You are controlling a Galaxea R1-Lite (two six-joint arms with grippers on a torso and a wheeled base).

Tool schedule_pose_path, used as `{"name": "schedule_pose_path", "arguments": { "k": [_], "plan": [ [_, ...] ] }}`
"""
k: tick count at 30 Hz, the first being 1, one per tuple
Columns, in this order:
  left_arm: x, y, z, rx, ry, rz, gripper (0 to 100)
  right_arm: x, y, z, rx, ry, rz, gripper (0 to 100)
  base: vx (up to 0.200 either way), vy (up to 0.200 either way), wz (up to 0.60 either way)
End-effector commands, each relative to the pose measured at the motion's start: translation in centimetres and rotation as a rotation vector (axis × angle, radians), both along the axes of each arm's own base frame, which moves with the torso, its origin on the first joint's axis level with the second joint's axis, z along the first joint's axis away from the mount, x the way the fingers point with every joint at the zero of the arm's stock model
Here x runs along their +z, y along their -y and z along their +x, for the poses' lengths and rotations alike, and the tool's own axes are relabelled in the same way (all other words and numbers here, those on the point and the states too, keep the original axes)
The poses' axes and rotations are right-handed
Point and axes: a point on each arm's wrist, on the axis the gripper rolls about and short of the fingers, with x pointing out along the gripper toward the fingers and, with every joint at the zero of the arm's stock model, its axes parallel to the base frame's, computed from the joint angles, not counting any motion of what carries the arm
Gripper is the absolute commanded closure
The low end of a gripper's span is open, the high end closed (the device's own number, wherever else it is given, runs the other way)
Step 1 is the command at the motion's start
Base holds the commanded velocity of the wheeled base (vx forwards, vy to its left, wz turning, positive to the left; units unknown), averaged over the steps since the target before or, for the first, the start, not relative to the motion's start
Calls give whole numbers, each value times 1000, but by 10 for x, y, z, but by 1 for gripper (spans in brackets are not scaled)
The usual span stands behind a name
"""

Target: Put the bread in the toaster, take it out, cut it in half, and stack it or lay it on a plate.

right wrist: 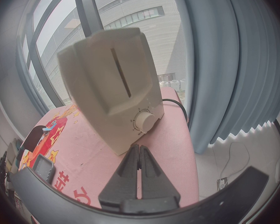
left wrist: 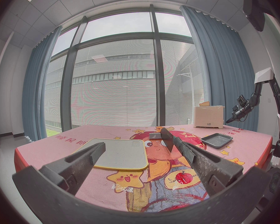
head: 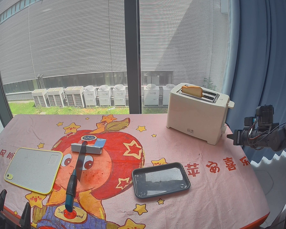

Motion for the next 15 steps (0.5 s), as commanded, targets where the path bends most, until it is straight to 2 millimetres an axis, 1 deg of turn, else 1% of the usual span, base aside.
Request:
{"name": "schedule_pose_path", "arguments": {
  "k": [1, 6, 15],
  "plan": [
    [-5, 0, 0, 0, -1, 0, 0, -14, 2, 9, -11, -37, 1, 100, 0, 0, 0],
    [-5, 0, 0, -2, -1, 0, 0, -19, 4, 13, -29, -46, -9, 100, 0, 0, 0],
    [-5, 0, 0, 1, -1, 0, 0, -17, 3, 22, -59, -38, 18, 100, 0, 0, 0]
  ]
}}
